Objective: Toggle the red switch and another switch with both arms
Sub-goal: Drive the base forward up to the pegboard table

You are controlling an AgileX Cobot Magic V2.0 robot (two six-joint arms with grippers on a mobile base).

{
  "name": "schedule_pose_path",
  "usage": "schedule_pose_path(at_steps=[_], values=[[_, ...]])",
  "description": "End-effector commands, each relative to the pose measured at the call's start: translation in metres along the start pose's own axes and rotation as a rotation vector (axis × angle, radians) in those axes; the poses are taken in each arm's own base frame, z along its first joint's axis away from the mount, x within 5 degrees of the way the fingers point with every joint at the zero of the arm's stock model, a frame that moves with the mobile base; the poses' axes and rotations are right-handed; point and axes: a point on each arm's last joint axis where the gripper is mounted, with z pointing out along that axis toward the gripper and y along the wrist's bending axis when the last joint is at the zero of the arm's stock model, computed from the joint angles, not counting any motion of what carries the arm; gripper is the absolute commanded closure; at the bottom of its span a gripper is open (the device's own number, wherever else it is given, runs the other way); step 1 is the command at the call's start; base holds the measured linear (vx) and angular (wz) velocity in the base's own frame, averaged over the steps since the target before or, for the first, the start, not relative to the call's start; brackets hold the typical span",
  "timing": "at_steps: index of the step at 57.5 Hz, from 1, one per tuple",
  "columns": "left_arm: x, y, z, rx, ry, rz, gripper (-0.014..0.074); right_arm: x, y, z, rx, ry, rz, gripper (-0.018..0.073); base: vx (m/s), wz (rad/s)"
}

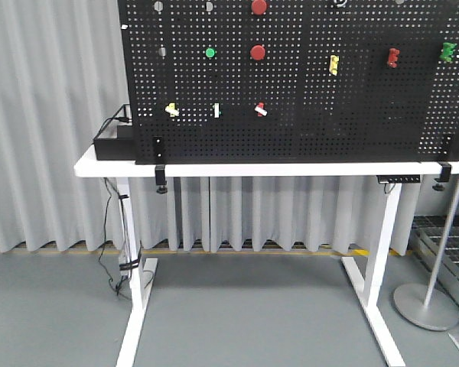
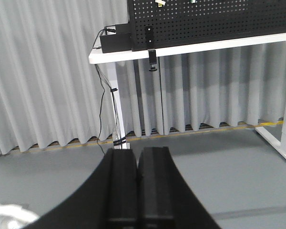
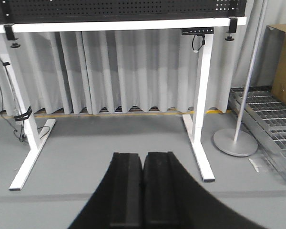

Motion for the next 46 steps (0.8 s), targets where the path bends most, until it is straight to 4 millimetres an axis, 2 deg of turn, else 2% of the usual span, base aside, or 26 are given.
schedule_pose_path(at_steps=[1,46], values=[[-0.0031,0.0001,-0.0001,-0.005,-0.074,-0.011,0.0594,-0.0068,0.0006,-0.0006,-0.004,-0.093,-0.014,0.0566,0.35,-0.03],[-0.0031,0.0001,-0.0001,-0.005,-0.074,-0.011,0.0594,-0.0065,0.0006,-0.0006,-0.004,-0.089,-0.014,0.0566,0.41,-0.01]])
